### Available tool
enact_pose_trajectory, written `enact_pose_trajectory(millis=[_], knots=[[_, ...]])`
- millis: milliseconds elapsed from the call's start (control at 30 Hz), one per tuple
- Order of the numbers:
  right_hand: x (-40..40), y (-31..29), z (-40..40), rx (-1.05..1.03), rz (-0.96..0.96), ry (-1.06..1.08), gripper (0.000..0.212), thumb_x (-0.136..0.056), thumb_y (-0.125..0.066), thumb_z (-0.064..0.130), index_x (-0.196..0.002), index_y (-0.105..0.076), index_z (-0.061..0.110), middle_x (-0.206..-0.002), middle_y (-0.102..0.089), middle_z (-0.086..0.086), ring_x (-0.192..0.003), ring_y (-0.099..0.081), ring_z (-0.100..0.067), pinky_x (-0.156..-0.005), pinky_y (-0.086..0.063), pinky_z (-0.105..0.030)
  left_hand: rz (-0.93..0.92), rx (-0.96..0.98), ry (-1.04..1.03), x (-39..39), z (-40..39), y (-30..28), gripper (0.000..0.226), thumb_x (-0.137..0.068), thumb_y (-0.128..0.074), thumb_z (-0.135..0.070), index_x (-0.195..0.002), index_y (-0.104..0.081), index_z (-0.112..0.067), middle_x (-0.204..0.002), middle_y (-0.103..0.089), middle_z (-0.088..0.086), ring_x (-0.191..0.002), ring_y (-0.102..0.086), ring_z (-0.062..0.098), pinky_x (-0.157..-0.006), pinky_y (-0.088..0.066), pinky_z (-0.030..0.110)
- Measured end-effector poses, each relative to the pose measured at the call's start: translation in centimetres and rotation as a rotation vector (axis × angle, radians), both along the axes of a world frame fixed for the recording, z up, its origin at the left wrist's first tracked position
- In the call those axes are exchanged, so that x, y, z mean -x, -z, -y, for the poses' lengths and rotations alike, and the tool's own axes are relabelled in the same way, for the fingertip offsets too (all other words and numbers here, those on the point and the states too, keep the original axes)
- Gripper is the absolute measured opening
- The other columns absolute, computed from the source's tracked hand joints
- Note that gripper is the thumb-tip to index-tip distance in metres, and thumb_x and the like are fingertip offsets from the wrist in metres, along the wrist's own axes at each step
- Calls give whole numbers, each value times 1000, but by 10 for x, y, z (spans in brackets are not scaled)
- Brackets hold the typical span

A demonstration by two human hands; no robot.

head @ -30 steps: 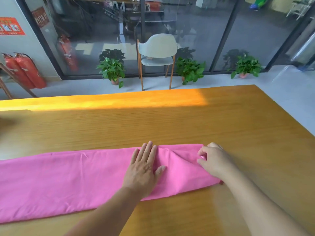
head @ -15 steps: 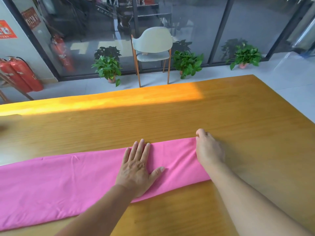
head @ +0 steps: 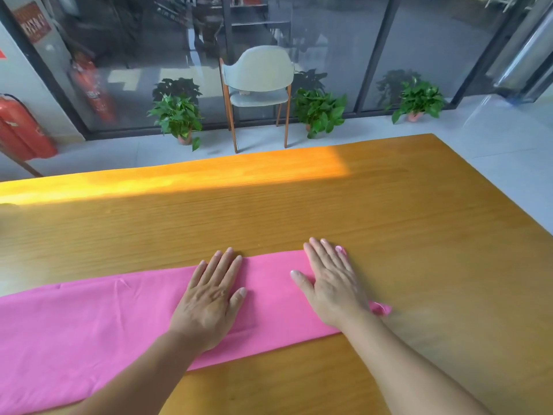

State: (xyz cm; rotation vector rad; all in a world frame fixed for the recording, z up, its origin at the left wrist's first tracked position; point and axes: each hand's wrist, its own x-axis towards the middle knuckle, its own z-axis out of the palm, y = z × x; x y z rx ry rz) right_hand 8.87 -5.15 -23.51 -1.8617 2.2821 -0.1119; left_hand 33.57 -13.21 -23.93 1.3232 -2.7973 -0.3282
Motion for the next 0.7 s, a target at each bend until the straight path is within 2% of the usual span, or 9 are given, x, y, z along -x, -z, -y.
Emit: enact_pose_trajectory(millis=[100,167,233,300,367,433,533,700], knots=[[15,-7,-1,-25,-38,66,89,-84,15,68,-158,3,20,-165,11,8,-148,20,-4,-121,15,-30,42,-6,9,-14,3,-2,79,-81,28,-67,-151,18,-30,-156,29,-11,-143,31,7,-118,16,34],[-6,-17,1,43,-67,85,78,-89,13,58,-156,8,20,-164,17,8,-147,24,-6,-119,17,-31,24,28,23,-14,1,-3,73,-91,15,-64,-154,7,-27,-160,20,-6,-148,20,11,-119,10,36],[-49,-22,6,124,39,37,67,-94,7,50,-155,11,22,-161,21,9,-146,25,-6,-118,19,-28,7,53,36,-11,-4,-3,65,-102,-5,-56,-156,-12,-20,-164,0,0,-151,2,15,-119,1,38],[-87,-14,8,117,142,-57,64,-99,-2,49,-156,1,22,-161,11,9,-150,15,-8,-118,15,-27,13,64,67,-8,-8,-2,63,-104,-12,-52,-155,-19,-17,-163,-8,1,-151,-2,15,-119,-3,37],[-101,-6,8,120,108,-95,63,-101,-11,51,-157,-11,22,-163,-2,8,-151,3,-9,-119,7,-30,11,98,58,-15,-8,0,66,-103,-12,-57,-155,-17,-17,-163,-9,0,-151,-2,13,-118,-4,37],[-86,-2,7,84,58,-94,65,-101,-11,55,-158,-3,25,-163,6,11,-150,11,-6,-119,9,-31,20,108,34,-32,-4,2,72,-100,-12,-64,-156,-14,-19,-163,-6,-2,-150,0,12,-119,-4,37],[-53,-4,1,12,-14,-77,73,-93,5,65,-156,12,28,-160,20,15,-146,24,-2,-120,14,-31,53,101,-48,-70,4,2,78,-96,-10,-71,-156,-10,-22,-163,-3,-4,-150,4,9,-120,0,36],[-30,-11,-2,-58,-65,-10,81,-82,23,66,-152,19,26,-161,22,11,-144,27,-3,-120,18,-29,51,65,-212,-118,19,-4,83,-88,8,-75,-153,5,-24,-160,15,-8,-146,21,6,-120,11,33]])
